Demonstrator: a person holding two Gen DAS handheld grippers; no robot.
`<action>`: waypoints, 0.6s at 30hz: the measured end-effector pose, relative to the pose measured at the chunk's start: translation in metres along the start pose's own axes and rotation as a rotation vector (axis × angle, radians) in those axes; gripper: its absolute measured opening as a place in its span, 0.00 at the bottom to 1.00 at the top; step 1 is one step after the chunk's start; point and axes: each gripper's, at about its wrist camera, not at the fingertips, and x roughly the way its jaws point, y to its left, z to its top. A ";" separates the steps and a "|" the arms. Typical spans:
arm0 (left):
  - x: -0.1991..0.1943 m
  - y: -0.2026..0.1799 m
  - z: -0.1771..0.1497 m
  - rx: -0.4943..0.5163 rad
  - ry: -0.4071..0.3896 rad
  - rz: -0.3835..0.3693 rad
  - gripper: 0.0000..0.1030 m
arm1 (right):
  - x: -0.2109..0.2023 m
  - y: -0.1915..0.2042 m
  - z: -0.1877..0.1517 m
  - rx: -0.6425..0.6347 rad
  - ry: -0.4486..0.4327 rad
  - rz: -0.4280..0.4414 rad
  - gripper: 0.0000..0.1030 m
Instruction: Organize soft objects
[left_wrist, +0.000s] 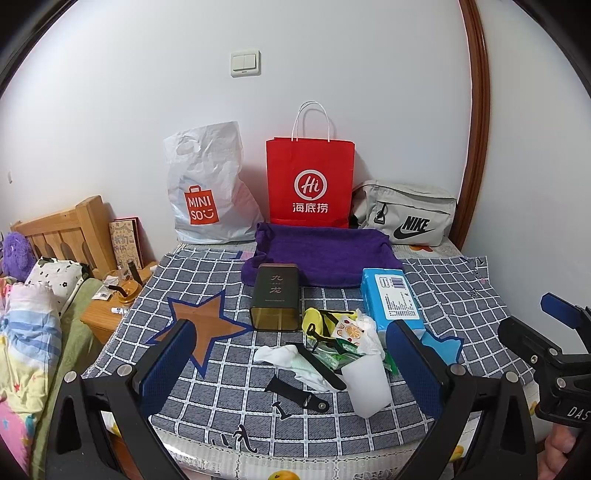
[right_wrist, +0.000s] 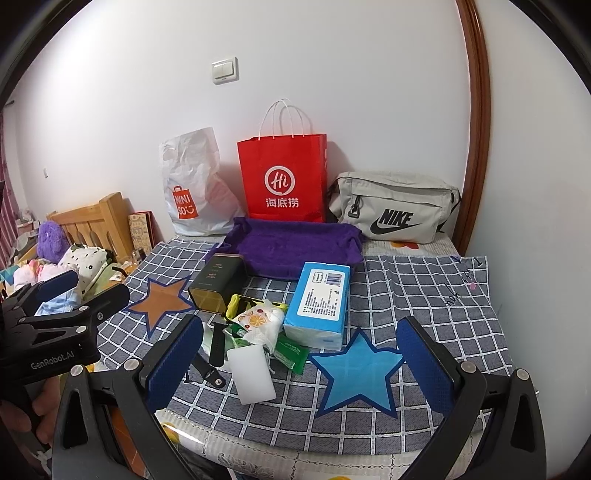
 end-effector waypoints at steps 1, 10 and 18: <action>0.000 0.000 0.000 0.000 0.000 0.001 1.00 | 0.000 0.000 0.000 -0.001 -0.001 0.000 1.00; -0.001 0.001 0.000 0.001 0.000 0.002 1.00 | 0.000 0.001 -0.001 -0.006 -0.002 0.005 1.00; 0.000 0.006 -0.001 0.003 0.003 0.002 1.00 | 0.000 0.003 -0.002 -0.016 -0.002 0.009 1.00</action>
